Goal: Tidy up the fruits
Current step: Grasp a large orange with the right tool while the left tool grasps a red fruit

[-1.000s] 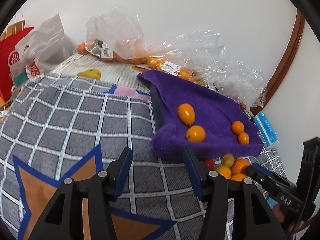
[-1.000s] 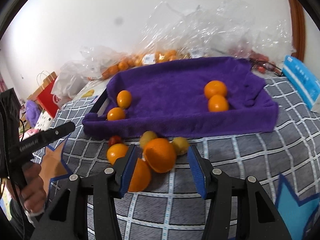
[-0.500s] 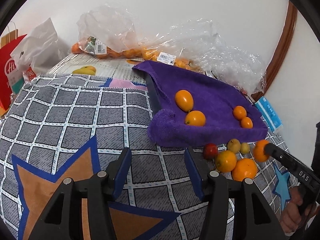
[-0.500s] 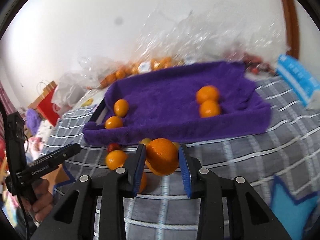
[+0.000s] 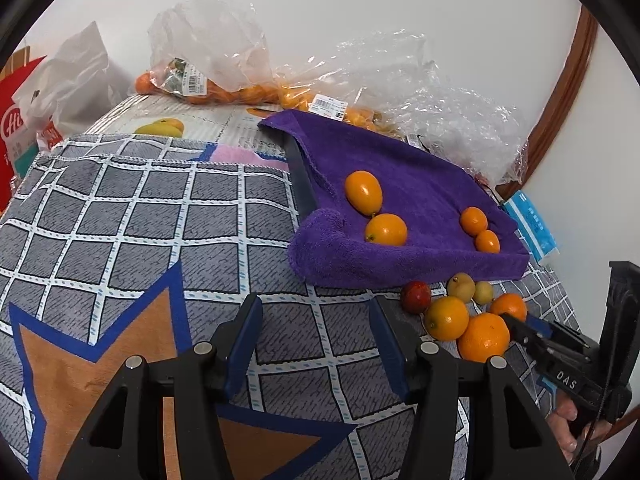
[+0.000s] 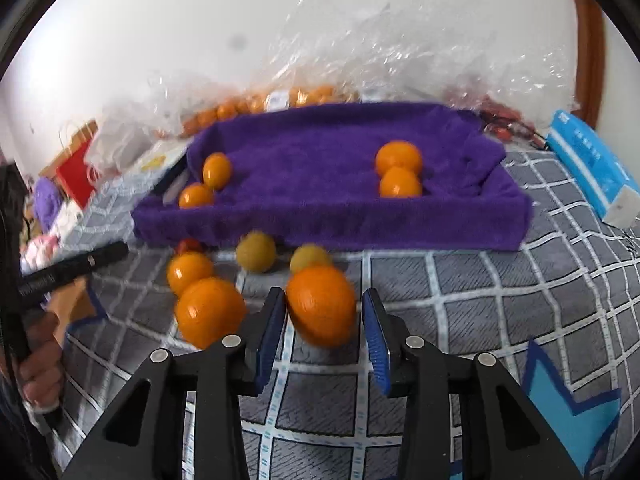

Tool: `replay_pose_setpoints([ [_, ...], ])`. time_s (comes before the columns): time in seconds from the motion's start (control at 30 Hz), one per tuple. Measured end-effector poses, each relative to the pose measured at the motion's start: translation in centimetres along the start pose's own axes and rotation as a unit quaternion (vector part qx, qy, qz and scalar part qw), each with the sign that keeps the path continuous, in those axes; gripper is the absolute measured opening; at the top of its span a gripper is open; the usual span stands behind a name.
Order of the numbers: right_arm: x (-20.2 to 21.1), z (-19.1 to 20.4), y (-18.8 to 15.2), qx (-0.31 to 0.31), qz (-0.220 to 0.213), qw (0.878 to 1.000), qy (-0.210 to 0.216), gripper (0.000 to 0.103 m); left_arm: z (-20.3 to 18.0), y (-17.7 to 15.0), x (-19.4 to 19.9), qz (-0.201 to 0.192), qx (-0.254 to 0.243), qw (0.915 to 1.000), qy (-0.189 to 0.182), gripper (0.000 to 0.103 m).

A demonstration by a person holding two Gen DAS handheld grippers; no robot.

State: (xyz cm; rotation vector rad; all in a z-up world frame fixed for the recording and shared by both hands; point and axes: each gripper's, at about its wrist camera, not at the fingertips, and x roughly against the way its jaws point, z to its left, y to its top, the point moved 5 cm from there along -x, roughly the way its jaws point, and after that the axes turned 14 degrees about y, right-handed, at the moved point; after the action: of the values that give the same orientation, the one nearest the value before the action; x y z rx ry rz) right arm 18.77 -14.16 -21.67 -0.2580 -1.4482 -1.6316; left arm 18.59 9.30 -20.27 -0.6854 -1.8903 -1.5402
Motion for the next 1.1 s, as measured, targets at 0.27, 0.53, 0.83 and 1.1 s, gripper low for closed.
replay_pose_setpoints([
  [0.27,2.7,-1.7,0.0,-0.005,-0.045,0.999,-0.022,0.035,-3.4,-0.7,0.6,0.018,-0.021,0.9995,-0.016,0.052],
  [0.53,3.8,-3.5,-0.3,-0.04,-0.062,0.997,0.003,0.035,-6.5,0.1,-1.1,0.027,-0.043,0.9987,0.008,0.043],
  [0.83,3.4,-2.9,-0.3,-0.029,-0.053,0.998,0.009,0.035,-8.2,-0.1,-2.0,0.028,-0.063,0.9976,0.012,0.042],
  [1.1,3.1,-3.3,-0.3,-0.037,-0.048,0.998,0.011,0.035,-9.8,-0.2,-2.6,0.029,-0.077,0.9965,-0.011,0.024],
])
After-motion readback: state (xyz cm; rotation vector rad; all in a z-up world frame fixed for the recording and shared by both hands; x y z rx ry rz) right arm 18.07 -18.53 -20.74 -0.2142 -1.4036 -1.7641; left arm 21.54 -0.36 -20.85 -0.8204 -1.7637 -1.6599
